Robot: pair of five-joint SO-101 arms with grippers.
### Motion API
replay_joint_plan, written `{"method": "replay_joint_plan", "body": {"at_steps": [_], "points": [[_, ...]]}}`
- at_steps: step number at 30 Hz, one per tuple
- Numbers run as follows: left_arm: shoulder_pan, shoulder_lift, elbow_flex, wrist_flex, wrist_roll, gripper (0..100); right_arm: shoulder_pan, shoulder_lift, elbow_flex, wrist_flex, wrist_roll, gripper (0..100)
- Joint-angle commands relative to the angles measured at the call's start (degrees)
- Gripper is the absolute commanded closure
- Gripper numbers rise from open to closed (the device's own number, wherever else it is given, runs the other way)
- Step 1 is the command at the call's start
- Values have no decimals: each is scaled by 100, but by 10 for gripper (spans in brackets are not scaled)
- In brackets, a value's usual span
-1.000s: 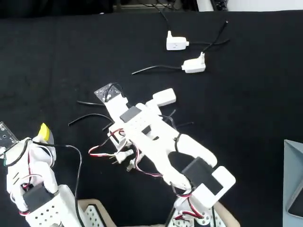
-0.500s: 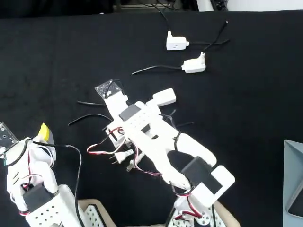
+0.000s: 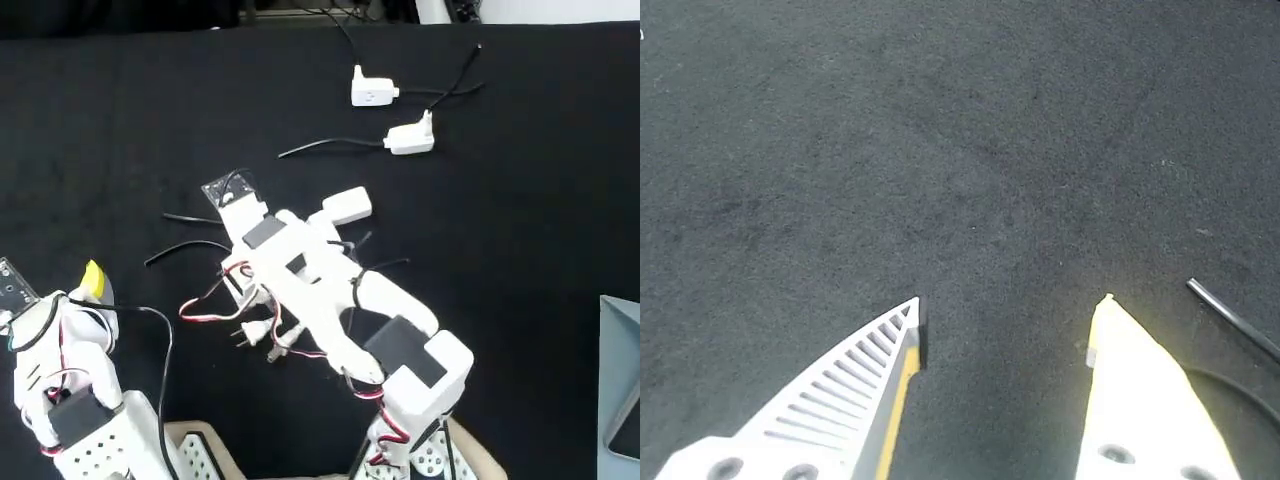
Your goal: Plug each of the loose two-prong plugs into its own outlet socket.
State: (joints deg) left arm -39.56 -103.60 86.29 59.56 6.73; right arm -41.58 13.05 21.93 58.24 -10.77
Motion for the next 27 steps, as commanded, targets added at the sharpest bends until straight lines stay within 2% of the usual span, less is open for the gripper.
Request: {"method": "replay_joint_plan", "body": {"at_steps": [1, 8, 16, 24, 27], "points": [[-31, -44, -22, 18, 18, 729, -53, -13, -259, 79, -26, 961], [-13, -44, -13, 18, 9, 730, -44, -347, -215, 149, -18, 986], [163, -44, 57, 18, 9, 729, -53, -2554, 13, 1011, 220, 986], [1525, -53, -31, -26, 9, 729, 9, -4769, 980, 958, 220, 986], [2211, -53, -251, -35, 9, 729, 0, -5402, 1473, 501, 220, 986]]}}
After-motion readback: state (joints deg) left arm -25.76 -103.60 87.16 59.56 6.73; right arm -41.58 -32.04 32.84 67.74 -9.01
